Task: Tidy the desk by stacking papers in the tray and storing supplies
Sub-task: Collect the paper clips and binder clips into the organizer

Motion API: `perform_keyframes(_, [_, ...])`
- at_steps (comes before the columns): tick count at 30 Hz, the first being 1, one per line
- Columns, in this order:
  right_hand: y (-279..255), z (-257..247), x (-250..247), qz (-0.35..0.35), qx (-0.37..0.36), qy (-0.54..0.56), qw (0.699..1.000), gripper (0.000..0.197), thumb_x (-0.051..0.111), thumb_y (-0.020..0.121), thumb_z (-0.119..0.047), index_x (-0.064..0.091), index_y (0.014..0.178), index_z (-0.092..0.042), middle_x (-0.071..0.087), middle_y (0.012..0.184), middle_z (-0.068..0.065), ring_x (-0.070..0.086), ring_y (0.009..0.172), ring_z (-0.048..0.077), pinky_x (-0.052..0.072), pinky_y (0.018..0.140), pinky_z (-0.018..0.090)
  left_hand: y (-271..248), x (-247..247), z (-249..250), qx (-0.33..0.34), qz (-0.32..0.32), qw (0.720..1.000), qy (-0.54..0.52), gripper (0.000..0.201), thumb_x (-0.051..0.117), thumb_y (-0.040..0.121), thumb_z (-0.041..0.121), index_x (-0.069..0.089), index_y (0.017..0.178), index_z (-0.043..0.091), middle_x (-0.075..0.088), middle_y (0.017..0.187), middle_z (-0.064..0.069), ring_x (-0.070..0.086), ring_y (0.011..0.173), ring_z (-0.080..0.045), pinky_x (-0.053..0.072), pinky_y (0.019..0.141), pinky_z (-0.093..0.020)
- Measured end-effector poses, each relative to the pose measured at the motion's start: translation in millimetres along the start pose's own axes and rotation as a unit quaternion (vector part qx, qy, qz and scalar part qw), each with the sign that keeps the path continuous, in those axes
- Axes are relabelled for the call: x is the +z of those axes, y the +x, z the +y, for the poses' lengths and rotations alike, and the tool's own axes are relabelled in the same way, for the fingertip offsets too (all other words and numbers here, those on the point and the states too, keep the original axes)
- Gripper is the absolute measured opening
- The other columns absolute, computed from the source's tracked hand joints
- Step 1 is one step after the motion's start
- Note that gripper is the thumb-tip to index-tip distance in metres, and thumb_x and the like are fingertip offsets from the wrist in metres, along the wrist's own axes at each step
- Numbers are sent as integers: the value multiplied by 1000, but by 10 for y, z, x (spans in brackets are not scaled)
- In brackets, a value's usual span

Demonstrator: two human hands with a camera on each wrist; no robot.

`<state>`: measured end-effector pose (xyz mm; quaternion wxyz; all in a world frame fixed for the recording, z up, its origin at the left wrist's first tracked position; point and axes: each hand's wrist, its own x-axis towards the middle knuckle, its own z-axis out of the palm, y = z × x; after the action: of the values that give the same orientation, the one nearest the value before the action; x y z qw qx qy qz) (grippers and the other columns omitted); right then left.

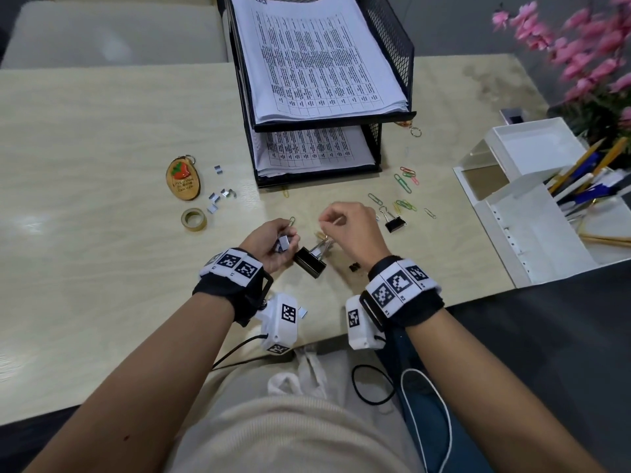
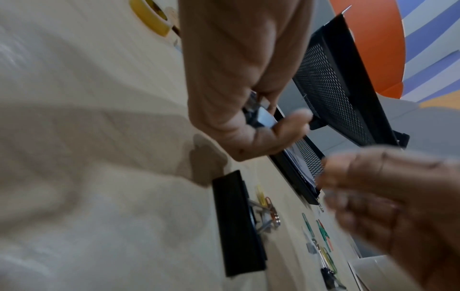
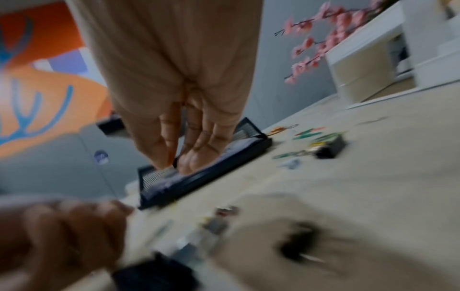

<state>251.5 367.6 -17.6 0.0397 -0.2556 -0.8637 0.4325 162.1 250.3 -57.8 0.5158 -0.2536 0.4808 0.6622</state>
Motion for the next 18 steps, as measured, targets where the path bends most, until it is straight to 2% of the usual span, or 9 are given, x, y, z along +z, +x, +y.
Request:
perform_keyframes(1, [-44,65,5,-20,28,-3,999,6,67,81,-7,67,80,-12,63,75,0,55,67,7,43,64,12,6,-29,7,-4,3,1000,2,37,41,97,22,43,62,9,49,41,-4,47,28,-7,41,30,-11])
perform_keyframes(3, [-186,142,67,-79,65,-5,995,13,72,77,-13,60,77,-17,57,72,-4,52,65,8,39,59,10,7,-83,19,-8,7,1000,-2,39,39,97,23,39,60,12,48,36,-3,43,26,-7,35,28,-9])
perform_keyframes(6, [-355,157,244,-134,45,-118,983,29,76,72,-23,49,82,-19,50,85,-5,47,76,13,29,53,15,1,-128,35,-2,13,1000,-6,40,37,98,23,37,59,12,47,36,-3,42,26,-8,33,28,-8])
perform_keyframes(8, [-362,140,334,-117,34,-178,976,24,70,75,-16,49,87,-15,51,96,2,43,81,17,28,56,21,-4,-131,35,4,15,1000,-4,40,36,98,22,37,59,12,47,36,-3,42,26,-8,33,28,-8])
perform_keyframes(11, [-327,121,383,-75,47,-173,981,15,61,79,-4,55,91,-7,56,104,10,45,84,20,31,68,24,-18,-156,52,25,21,999,-5,39,36,98,21,37,59,11,47,35,-2,41,25,-7,32,28,-8])
perform_keyframes(14, [-326,47,381,-42,33,-144,988,15,60,79,-3,49,83,-13,49,96,3,43,82,18,30,68,23,-53,-198,120,54,30,998,-21,40,35,98,21,37,59,12,47,35,-1,41,25,-6,31,28,-8])
perform_keyframes(16, [-286,-33,424,-33,-5,-132,991,12,59,80,-4,53,88,-10,46,96,1,41,83,15,29,70,21,-69,-226,203,89,35,995,-41,40,35,98,21,36,59,13,46,34,0,41,24,-5,30,27,-9])
perform_keyframes(18, [-220,-101,506,-45,-33,-126,990,14,58,82,-3,56,95,-5,48,102,3,40,85,13,29,73,18,-85,-237,276,113,38,992,-51,40,35,99,21,36,60,13,45,34,1,40,24,-5,30,28,-9])
